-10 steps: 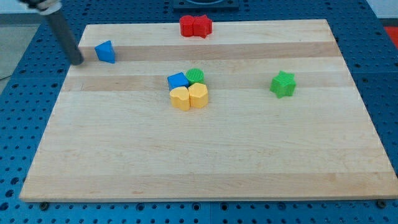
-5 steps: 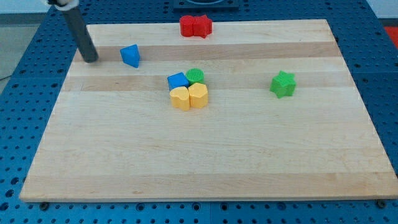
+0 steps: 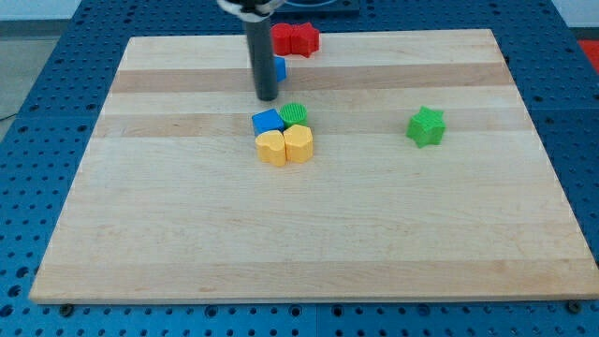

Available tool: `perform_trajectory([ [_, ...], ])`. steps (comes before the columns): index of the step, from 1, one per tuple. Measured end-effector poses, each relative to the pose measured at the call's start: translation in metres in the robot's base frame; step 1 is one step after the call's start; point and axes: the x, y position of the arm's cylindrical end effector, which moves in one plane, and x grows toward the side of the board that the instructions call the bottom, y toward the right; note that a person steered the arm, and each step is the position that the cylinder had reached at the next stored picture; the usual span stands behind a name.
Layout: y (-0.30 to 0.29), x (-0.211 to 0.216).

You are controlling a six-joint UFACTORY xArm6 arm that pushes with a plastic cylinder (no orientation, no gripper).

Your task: Place the triangle below the red circle

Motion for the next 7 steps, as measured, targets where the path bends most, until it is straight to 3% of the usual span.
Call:
perform_trajectory([
  [2, 0.009, -0.039],
  [5, -0.047, -0.01],
  [7, -0.033, -0.046],
])
